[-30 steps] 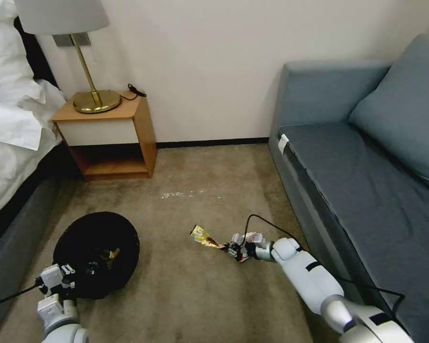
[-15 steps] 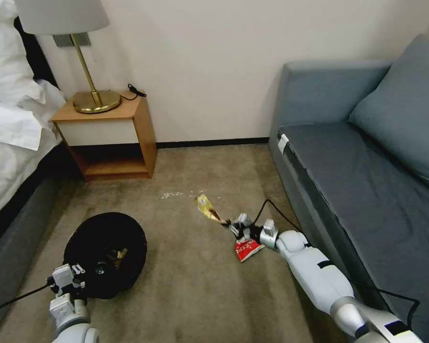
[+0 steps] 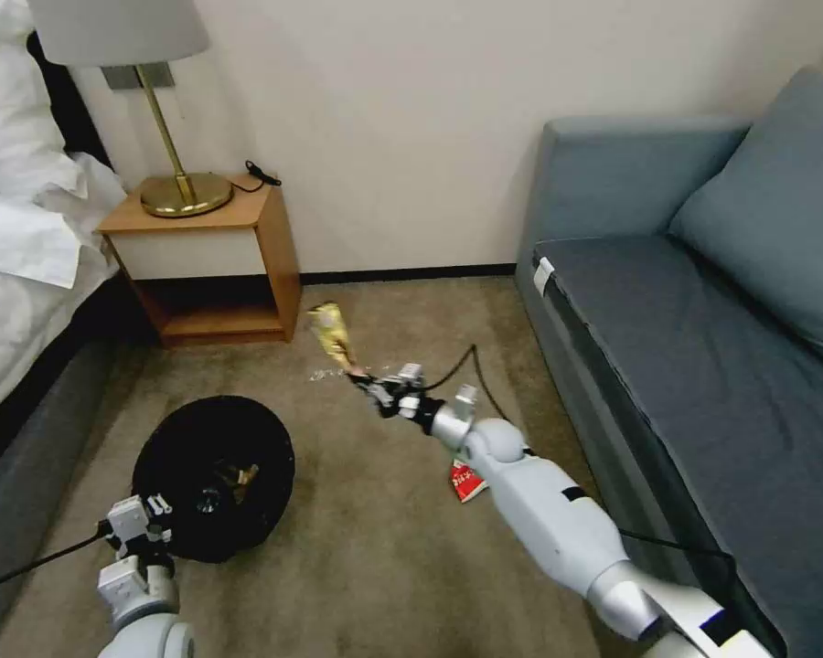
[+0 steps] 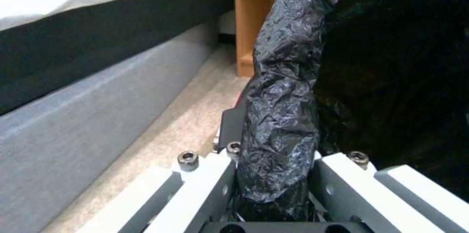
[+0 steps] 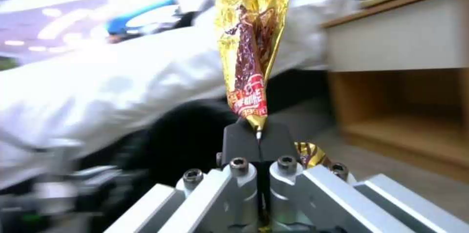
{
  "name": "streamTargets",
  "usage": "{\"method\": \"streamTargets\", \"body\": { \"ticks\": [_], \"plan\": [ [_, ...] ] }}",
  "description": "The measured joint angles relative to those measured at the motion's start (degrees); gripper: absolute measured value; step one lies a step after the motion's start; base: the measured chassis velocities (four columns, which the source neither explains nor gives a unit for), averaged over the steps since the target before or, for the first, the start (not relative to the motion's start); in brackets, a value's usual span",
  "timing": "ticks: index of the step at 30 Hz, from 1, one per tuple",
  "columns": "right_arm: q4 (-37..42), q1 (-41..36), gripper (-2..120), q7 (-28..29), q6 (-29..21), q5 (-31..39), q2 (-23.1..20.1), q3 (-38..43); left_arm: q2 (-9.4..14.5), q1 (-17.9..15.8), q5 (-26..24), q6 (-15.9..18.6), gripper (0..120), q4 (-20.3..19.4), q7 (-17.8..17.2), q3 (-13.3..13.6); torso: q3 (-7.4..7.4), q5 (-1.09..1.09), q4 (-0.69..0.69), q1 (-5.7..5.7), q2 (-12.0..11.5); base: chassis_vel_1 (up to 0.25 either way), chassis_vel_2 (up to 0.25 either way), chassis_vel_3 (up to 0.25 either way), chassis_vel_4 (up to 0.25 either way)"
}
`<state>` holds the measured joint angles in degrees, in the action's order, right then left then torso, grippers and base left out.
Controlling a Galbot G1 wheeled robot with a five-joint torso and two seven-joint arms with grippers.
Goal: Pick up the trash bin, then pick up the garbage on the floor and place it into the trash bin.
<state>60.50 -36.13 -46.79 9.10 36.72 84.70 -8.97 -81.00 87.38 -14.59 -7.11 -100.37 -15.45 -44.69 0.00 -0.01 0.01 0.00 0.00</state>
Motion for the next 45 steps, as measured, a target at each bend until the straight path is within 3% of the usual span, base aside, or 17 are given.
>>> {"method": "streamTargets", "body": {
  "ticks": [5, 14, 27, 33, 35, 45],
  "plan": [
    [-0.7, 0.7, 0, -3.8, -1.8, 0.1, 1.7, -3.9, 0.1, -2.2, -0.3, 1.3, 3, -0.3, 0.0, 0.5, 0.0, 0.0, -0.01, 0.0, 0.0, 0.0, 0.0, 0.0, 0.0],
    [-7.6, 2.0, 0, -4.6, 0.1, -4.4, 5.2, -7.3, -0.3, -4.8, -1.1, 2.5, 3, 0.8, -0.1, 1.1, 0.0, 0.0, 0.0, 0.0, 0.0, 0.0, 0.0, 0.0, 0.0],
    [-16.1, 5.2, 0, 3.1, 5.6, -11.0, 7.6, -7.7, -1.4, -4.3, -1.5, 2.5, 3, -0.5, 0.5, 2.2, 0.0, 0.01, -0.01, 0.0, 0.0, 0.0, 0.0, 0.0, 0.0],
    [-18.4, 4.9, 17, 5.4, 8.0, -15.0, 7.5, -7.2, -1.4, -3.9, -1.9, 2.4, 3, -1.1, 0.5, 2.2, 0.0, 0.01, -0.01, 0.0, 0.0, 0.0, 0.0, 0.0, 0.0],
    [-19.3, 4.6, 29, 6.4, 8.9, -16.6, 7.5, -6.5, -1.3, -3.7, -2.0, 2.4, 3, -1.2, 0.7, 2.2, 0.0, 0.01, -0.01, 0.0, 0.0, 0.0, 0.0, 0.0, 0.0],
    [-16.1, 3.7, 66, 7.3, 9.3, -16.4, 7.5, -7.1, -1.4, -4.2, -1.8, 2.0, 3, -0.4, 0.7, 2.1, 0.0, 0.01, -0.01, 0.0, 0.0, 0.0, 0.0, 0.0, 0.0]
  ]
}}
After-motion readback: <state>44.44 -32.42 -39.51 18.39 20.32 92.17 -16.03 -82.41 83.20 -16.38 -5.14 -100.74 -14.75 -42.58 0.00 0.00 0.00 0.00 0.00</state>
